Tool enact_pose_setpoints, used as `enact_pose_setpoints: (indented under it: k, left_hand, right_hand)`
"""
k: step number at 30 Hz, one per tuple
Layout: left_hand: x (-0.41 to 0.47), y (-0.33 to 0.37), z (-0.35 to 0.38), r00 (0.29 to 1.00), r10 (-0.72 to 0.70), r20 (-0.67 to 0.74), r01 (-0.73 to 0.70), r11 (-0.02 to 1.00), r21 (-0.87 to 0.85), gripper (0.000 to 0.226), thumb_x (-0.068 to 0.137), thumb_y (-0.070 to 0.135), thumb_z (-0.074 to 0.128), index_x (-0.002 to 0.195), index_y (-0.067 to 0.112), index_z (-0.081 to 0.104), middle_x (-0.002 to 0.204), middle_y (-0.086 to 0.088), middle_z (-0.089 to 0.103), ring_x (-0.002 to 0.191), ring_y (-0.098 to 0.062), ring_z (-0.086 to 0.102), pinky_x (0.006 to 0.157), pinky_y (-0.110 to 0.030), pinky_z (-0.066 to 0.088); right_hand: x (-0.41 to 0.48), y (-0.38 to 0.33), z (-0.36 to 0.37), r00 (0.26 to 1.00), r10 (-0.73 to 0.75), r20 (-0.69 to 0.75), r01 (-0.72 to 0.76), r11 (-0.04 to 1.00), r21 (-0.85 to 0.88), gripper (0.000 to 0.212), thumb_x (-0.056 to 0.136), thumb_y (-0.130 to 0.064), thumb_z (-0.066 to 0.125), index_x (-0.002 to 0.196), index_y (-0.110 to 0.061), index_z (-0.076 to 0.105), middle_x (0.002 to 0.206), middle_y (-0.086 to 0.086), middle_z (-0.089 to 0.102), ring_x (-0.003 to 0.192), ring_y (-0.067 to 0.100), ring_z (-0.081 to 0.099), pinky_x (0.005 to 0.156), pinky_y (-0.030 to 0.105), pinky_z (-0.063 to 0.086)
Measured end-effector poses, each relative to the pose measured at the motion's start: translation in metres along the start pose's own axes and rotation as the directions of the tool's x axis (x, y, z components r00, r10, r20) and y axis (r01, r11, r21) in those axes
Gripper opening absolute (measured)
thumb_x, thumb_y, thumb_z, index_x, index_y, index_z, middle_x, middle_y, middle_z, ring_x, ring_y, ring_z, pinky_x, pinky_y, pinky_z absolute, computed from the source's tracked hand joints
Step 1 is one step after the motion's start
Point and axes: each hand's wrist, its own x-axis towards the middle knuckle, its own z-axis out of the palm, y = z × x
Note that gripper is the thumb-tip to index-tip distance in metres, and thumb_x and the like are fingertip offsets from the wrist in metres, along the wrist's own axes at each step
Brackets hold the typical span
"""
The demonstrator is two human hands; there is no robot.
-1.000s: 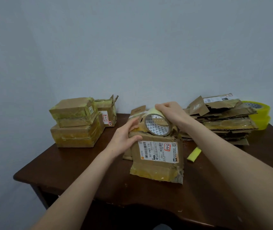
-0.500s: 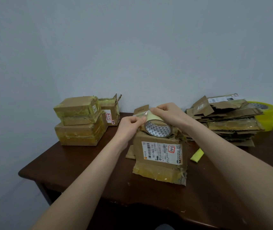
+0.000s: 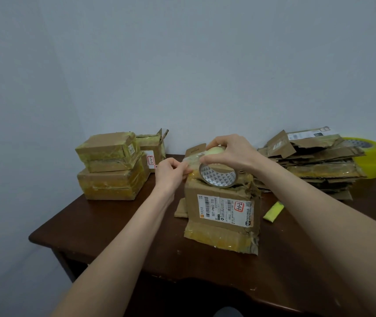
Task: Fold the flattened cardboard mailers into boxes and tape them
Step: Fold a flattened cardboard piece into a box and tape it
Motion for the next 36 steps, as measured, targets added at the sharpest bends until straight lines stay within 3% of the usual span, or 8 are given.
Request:
enact_pose_setpoints:
  k: [7, 12, 16, 21, 24, 27, 31, 36]
  left_hand:
    - [0.011, -0.004, -0.008, 0.991, -0.127, -0.049, 0.119, 0.982, -0.149, 0.02, 0.095, 0.004, 0.052, 0.076, 0.006, 0.05, 0.094, -0.021, 0.067, 0.077, -0.021, 0.071, 0.075, -0.033, 0.059]
    - [0.008, -0.023, -0.025, 0.978, -0.209, -0.025, 0.203, 0.968, -0.149, 0.016, 0.096, 0.005, 0.052, 0.08, 0.006, 0.05, 0.09, -0.015, 0.066, 0.076, -0.02, 0.071, 0.076, -0.033, 0.059]
    - [0.009, -0.019, -0.019, 0.974, -0.226, -0.014, 0.221, 0.961, -0.167, 0.014, 0.096, 0.004, 0.051, 0.082, 0.007, 0.05, 0.092, -0.015, 0.065, 0.081, -0.024, 0.071, 0.074, -0.035, 0.059]
    - [0.002, -0.037, -0.008, 0.953, -0.294, 0.072, 0.286, 0.953, 0.1, 0.015, 0.096, 0.017, 0.055, 0.086, 0.006, 0.057, 0.076, -0.006, 0.06, 0.061, -0.013, 0.061, 0.06, -0.029, 0.057]
    - [-0.001, -0.049, 0.004, 0.922, -0.371, 0.109, 0.338, 0.91, 0.24, 0.033, 0.095, 0.034, 0.056, 0.111, 0.005, 0.058, 0.077, -0.007, 0.061, 0.058, -0.017, 0.061, 0.06, -0.032, 0.057]
    - [0.005, -0.045, -0.001, 0.995, -0.097, -0.008, 0.086, 0.838, 0.539, 0.05, 0.092, 0.031, 0.061, 0.135, 0.011, 0.045, 0.118, -0.009, 0.059, 0.103, -0.022, 0.061, 0.085, -0.033, 0.048]
    - [-0.013, -0.012, 0.0, 0.9, 0.396, 0.181, -0.436, 0.813, 0.385, 0.041, 0.096, 0.025, 0.052, 0.137, 0.015, 0.049, 0.134, 0.0, 0.054, 0.119, -0.007, 0.049, 0.097, -0.021, 0.039]
    - [-0.022, -0.013, 0.016, 0.75, 0.281, 0.599, -0.659, 0.394, 0.641, 0.076, 0.089, 0.053, 0.054, 0.149, 0.017, 0.025, 0.155, 0.001, 0.029, 0.143, -0.014, 0.022, 0.113, -0.033, 0.026]
  right_hand:
    - [0.0, -0.003, -0.01, 0.998, 0.038, 0.057, -0.025, 0.975, -0.219, 0.038, 0.075, -0.061, 0.067, 0.094, -0.029, 0.072, 0.101, -0.01, 0.063, 0.097, 0.015, 0.056, 0.084, 0.037, 0.05]
    - [-0.004, 0.014, -0.025, 0.993, 0.095, 0.067, -0.09, 0.993, -0.078, 0.031, 0.075, -0.051, 0.07, 0.079, -0.02, 0.075, 0.083, -0.004, 0.071, 0.085, 0.014, 0.064, 0.076, 0.037, 0.053]
    - [-0.006, 0.016, -0.023, 0.992, 0.114, 0.054, -0.111, 0.993, -0.049, 0.057, 0.064, -0.064, 0.065, 0.081, -0.01, 0.074, 0.091, 0.013, 0.072, 0.089, 0.028, 0.065, 0.08, 0.046, 0.053]
    - [-0.007, 0.015, -0.02, 0.984, 0.158, 0.082, -0.158, 0.987, -0.001, 0.078, 0.053, -0.071, 0.06, 0.086, -0.001, 0.071, 0.096, 0.021, 0.068, 0.071, 0.021, 0.058, 0.064, 0.033, 0.043]
    - [-0.007, 0.013, -0.016, 0.981, 0.175, 0.082, -0.174, 0.985, -0.01, 0.05, 0.068, -0.06, 0.069, 0.081, -0.012, 0.074, 0.09, 0.011, 0.072, 0.08, 0.017, 0.063, 0.074, 0.037, 0.051]
    - [-0.008, 0.011, -0.016, 0.981, 0.181, 0.064, -0.182, 0.983, 0.006, 0.038, 0.078, -0.05, 0.071, 0.091, -0.015, 0.07, 0.095, -0.001, 0.065, 0.093, 0.017, 0.059, 0.078, 0.036, 0.049]
    - [-0.007, 0.011, -0.014, 0.984, 0.175, 0.035, -0.176, 0.984, 0.015, 0.037, 0.083, -0.05, 0.067, 0.093, -0.014, 0.063, 0.099, 0.001, 0.063, 0.093, 0.016, 0.057, 0.08, 0.036, 0.048]
    - [-0.015, 0.015, -0.03, 0.975, 0.159, 0.156, -0.187, 0.964, 0.186, 0.039, 0.08, -0.039, 0.075, 0.109, -0.018, 0.058, 0.102, 0.0, 0.063, 0.085, 0.012, 0.061, 0.064, 0.023, 0.046]
